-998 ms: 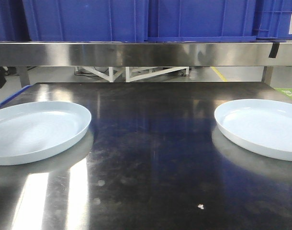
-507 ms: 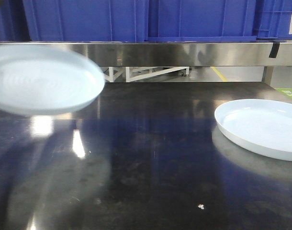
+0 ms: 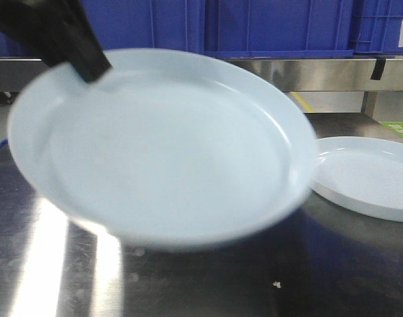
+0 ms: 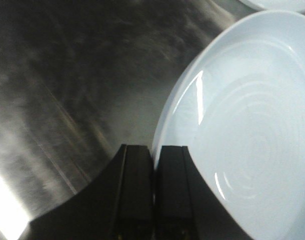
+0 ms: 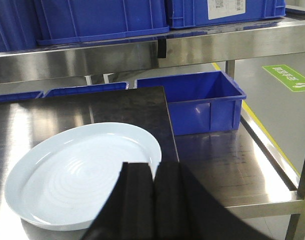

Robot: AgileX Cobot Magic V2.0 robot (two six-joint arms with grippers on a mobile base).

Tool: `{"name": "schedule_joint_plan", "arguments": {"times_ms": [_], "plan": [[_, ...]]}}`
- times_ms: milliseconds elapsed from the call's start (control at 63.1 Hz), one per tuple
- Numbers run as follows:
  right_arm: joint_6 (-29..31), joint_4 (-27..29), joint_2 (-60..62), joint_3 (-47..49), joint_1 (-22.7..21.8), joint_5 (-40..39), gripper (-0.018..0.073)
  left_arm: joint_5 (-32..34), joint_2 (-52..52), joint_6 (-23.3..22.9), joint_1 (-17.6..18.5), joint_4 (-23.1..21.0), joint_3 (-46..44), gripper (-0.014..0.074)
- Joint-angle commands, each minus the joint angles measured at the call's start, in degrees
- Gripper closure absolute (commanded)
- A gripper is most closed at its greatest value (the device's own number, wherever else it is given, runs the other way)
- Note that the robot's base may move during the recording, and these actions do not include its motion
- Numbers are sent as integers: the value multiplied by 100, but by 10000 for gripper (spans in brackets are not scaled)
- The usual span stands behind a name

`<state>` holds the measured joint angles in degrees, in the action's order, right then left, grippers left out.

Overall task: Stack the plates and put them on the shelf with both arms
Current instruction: 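Carry the plate toward the table center, lower it, open left gripper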

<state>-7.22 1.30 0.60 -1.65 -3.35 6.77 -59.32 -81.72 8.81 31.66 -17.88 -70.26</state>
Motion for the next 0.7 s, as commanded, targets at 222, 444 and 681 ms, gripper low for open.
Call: {"name": "schedule_joint_plan", "arguments": {"times_ms": [222, 444, 681], "plan": [[8, -30, 126, 91, -22, -363, 510, 859, -711, 26, 364, -196, 254, 511], [8, -30, 126, 91, -22, -363, 510, 1163, -1198, 65, 364, -404, 254, 511], [8, -30, 126, 91, -22, -363, 510, 1168, -1446, 78, 364, -404, 254, 453]]}}
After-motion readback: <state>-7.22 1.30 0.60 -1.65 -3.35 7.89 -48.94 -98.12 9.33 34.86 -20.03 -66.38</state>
